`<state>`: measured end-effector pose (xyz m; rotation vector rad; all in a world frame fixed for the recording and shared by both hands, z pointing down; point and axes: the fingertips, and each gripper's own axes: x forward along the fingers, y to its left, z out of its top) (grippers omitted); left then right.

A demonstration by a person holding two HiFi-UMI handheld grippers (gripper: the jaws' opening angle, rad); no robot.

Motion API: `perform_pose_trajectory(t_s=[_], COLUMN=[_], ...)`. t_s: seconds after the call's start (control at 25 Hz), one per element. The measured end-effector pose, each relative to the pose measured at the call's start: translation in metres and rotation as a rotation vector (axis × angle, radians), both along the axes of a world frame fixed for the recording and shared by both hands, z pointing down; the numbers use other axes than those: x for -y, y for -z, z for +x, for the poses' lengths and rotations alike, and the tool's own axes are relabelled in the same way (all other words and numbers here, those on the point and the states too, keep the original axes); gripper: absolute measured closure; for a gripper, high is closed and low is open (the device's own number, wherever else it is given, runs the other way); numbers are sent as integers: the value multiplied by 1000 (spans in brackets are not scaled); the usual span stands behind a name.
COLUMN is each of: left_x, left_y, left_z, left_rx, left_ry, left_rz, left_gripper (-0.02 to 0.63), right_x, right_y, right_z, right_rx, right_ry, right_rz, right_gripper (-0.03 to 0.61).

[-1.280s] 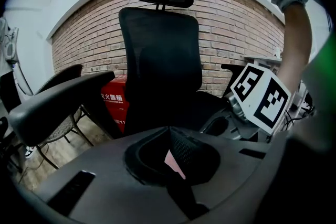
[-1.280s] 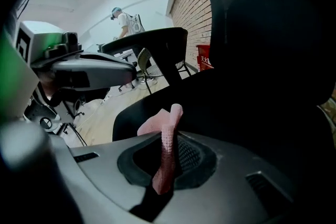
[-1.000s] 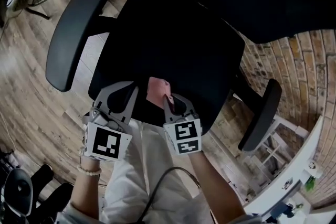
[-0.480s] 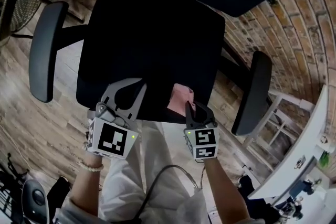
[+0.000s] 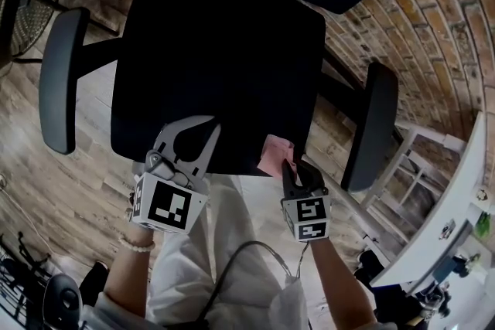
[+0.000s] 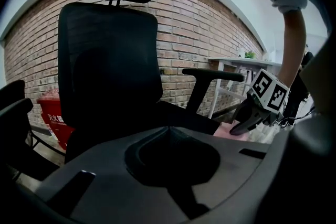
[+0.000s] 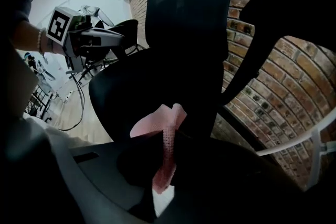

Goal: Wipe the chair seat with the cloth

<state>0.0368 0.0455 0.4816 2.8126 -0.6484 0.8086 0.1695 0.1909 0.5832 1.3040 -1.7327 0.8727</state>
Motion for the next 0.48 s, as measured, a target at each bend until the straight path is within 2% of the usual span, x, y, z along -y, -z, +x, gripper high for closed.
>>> perform_pose_trajectory(t_s=[0.2,0.48], left_x=[3,18], left_y=[3,4], left_z=[-16,-59], left_rx=[6,17], left_ry=[17,102], left_rz=[4,11], left_gripper=[595,595], right_x=[9,38], right_y=[-4,-8], right_z=[-44,-135], right_rx=[47,147], right_ry=[74,175], right_rz=[17,48], right_gripper=[523,523])
